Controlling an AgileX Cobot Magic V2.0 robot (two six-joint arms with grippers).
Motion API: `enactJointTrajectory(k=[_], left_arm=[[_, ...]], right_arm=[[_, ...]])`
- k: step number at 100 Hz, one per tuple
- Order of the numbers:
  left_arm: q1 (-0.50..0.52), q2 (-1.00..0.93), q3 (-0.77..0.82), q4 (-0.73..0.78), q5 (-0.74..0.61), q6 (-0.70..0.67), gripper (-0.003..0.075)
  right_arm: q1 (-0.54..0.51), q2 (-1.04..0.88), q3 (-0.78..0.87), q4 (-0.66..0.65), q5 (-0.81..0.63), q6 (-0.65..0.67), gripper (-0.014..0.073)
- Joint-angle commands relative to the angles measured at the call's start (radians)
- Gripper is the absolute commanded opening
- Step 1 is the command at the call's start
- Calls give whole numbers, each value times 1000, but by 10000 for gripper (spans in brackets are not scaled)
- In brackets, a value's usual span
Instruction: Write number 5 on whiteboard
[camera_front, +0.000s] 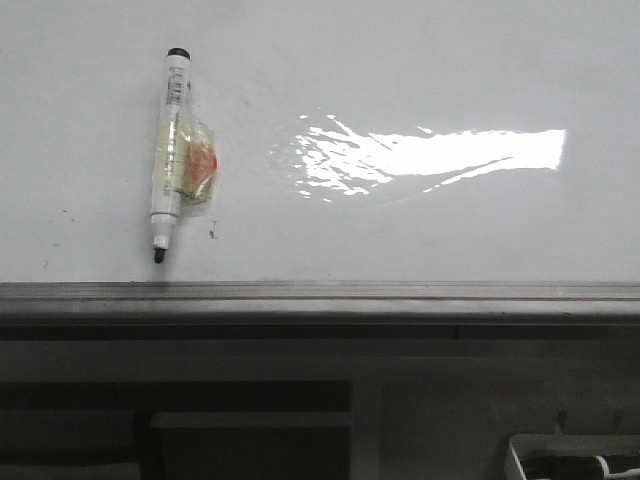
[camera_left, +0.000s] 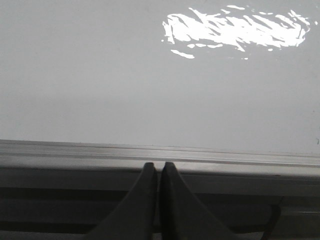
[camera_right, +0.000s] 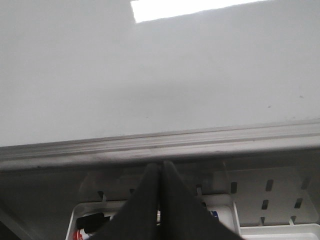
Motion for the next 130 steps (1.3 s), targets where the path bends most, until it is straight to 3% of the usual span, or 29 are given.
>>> enactJointTrajectory(k=[1, 93, 110, 117, 122, 130], left_arm=[[3, -23, 19, -4, -57, -10, -20], [3, -23, 19, -4, -57, -10, -20], [3, -23, 19, -16, -106, -10, -20], [3, -23, 19, -171, -158, -12, -20], [3, -23, 19, -417, -186, -12, -20], [3, -23, 19, -670, -209, -12, -20]], right_arm=[[1, -18, 27, 6, -15, -8, -61], [1, -18, 27, 4, -15, -8, -61], [1, -18, 27, -14, -163, -8, -61], [1, -18, 27, 10, -270, -8, -61], [1, -18, 27, 29, -356, -6, -61], [1, -18, 27, 98, -467, 10, -61]])
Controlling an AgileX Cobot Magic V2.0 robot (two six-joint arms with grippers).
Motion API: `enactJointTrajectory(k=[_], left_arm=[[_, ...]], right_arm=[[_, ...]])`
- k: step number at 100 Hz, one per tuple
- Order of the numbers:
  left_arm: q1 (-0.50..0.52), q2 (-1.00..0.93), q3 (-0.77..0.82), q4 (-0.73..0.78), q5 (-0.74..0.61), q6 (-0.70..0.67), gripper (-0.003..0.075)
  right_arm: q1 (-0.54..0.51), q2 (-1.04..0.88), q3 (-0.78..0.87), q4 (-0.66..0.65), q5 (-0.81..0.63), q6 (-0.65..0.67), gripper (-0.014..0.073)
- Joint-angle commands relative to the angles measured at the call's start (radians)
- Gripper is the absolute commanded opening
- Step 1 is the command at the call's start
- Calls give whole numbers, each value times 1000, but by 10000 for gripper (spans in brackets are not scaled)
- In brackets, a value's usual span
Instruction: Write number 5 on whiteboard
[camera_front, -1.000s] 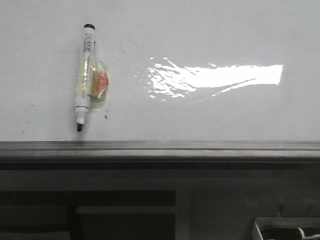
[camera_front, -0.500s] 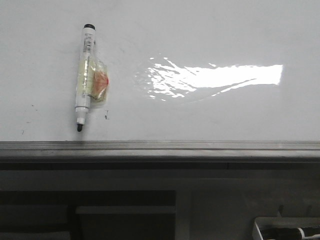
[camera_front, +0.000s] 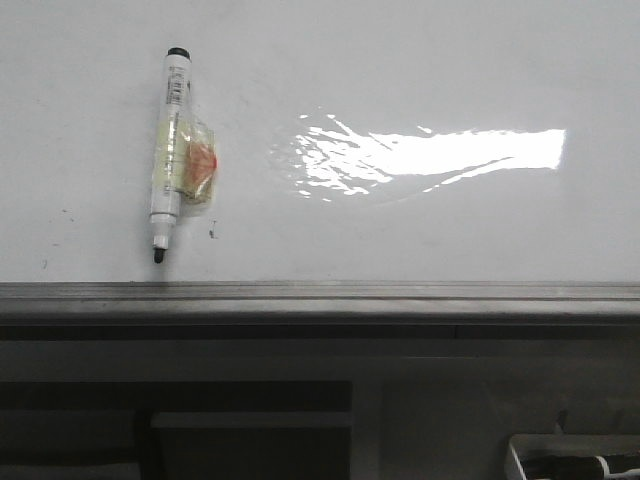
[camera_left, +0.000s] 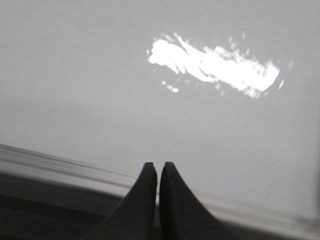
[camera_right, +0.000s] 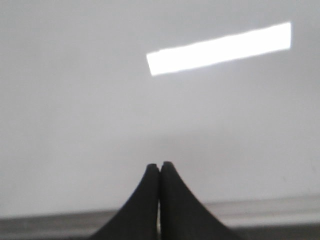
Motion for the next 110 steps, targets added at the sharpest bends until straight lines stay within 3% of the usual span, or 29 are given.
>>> enactJointTrajectory(k=[1, 12, 28, 38, 56, 71, 80, 86, 97, 110], left_arm=[[3, -23, 19, -304, -113, -12, -20], [3, -23, 17, -351, -177, -12, -20], [3, -23, 9, -459, -167, -9, -20], [3, -21, -44, -394, -59, 58, -21], [3, 76, -215, -268, 124, 234, -20], [3, 243, -360, -101, 275, 342, -9], [-6, 358, -438, -42, 334, 342, 78], [-34, 408, -473, -47, 326, 342, 193], [-76, 501, -512, -43, 326, 367, 391], [-165, 600, -527, -40, 317, 412, 420]], right_arm=[[1, -18, 21, 71, -210, 5, -61], [1, -18, 21, 143, -209, 5, -61], [1, -18, -8, 280, -189, 8, -61], [1, -16, -84, 275, -133, 8, -61], [9, 74, -262, 173, 122, -19, -61], [46, 208, -398, 158, 267, -186, -61], [72, 281, -449, 158, 320, -236, -57], [95, 320, -474, 158, 340, -238, -32], [141, 374, -496, 158, 341, -241, 94], [187, 409, -503, 158, 340, -248, 311]])
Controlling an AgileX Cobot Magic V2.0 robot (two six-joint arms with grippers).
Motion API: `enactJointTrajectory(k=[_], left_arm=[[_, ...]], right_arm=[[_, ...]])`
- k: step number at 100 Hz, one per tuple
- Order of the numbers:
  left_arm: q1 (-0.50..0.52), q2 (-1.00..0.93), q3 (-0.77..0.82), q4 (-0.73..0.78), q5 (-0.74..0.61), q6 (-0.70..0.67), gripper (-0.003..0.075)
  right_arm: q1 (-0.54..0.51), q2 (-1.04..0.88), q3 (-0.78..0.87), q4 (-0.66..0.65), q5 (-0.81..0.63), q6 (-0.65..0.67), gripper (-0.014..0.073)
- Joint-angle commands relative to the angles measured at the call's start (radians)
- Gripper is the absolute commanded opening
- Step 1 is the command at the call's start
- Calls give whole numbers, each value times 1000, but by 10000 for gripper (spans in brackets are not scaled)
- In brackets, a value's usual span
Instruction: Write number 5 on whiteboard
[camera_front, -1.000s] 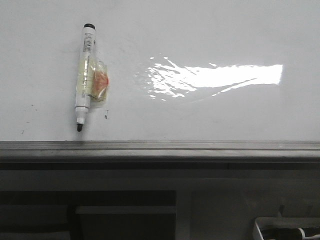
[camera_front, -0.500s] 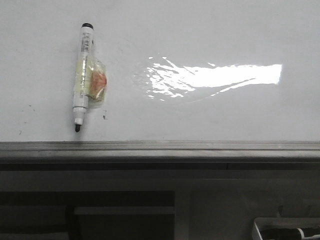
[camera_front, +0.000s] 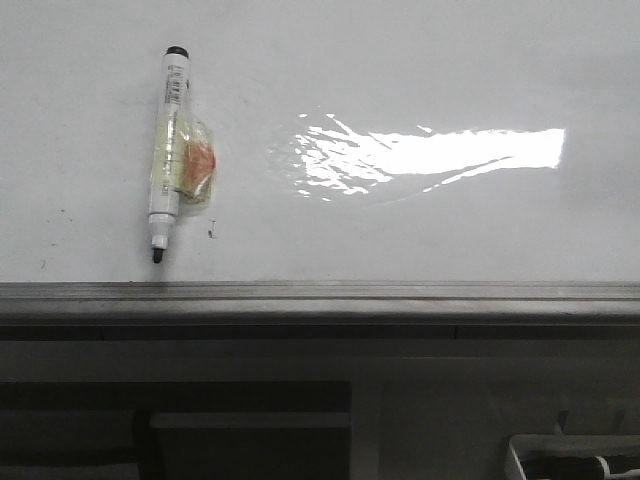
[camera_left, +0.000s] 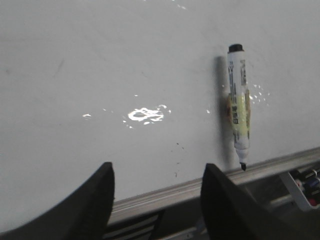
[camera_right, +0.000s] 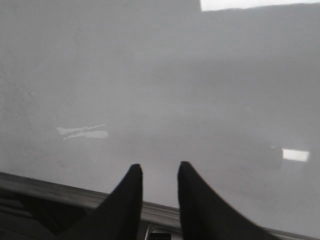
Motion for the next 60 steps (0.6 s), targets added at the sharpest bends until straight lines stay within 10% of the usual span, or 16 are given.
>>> enactJointTrajectory(k=[1, 60], left_arm=[[-63, 74, -41, -19, -58, 29, 419], [-392, 547, -179, -242, -256, 27, 368]], right_arm=[[29, 34, -38, -8, -68, -20, 321], [55, 46, -38, -8, -81, -20, 400]])
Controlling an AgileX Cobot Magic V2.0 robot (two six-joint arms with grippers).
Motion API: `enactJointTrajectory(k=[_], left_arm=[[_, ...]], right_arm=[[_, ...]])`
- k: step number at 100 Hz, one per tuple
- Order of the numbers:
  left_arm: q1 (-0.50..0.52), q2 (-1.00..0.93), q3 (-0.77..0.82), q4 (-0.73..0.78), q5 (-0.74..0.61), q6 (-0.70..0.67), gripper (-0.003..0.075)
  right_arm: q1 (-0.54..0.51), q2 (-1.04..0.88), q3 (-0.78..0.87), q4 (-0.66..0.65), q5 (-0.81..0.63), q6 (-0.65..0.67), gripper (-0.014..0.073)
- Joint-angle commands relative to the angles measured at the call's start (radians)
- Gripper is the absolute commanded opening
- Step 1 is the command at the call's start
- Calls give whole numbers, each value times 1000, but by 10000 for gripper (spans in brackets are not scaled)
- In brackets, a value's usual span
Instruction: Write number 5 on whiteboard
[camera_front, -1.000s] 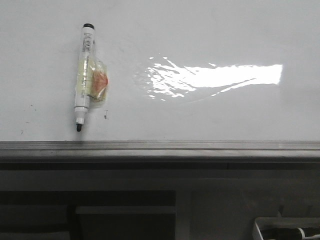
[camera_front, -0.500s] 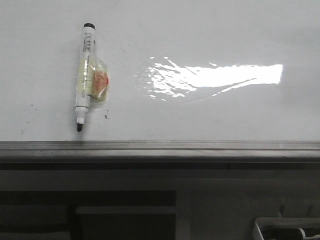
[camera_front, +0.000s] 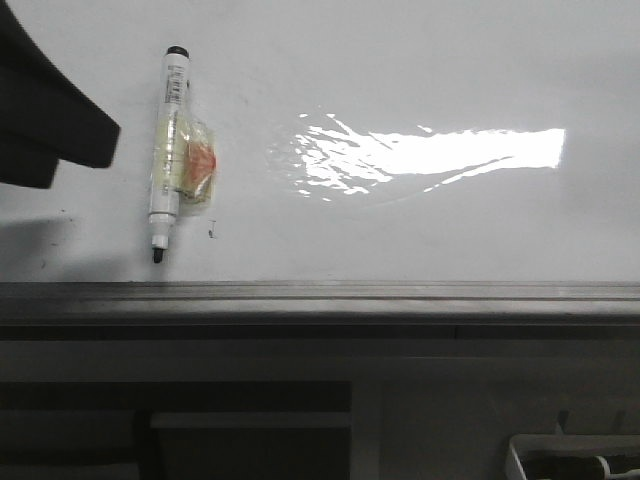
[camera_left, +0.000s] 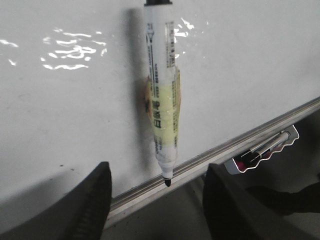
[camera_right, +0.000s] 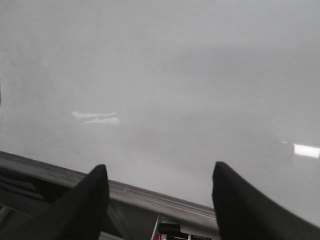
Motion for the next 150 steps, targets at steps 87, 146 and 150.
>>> enactJointTrajectory(k=[87, 146, 150], left_arm=[[-119, 160, -203, 32, 112, 351, -20], [-313, 154, -285, 407, 179, 681, -20], [-313, 154, -285, 407, 174, 681, -20]], right_arm=[[107, 112, -90, 325, -41, -412, 400], [446, 353, -180, 556, -80, -799, 400], [467, 364, -180, 560, -95, -806, 400]])
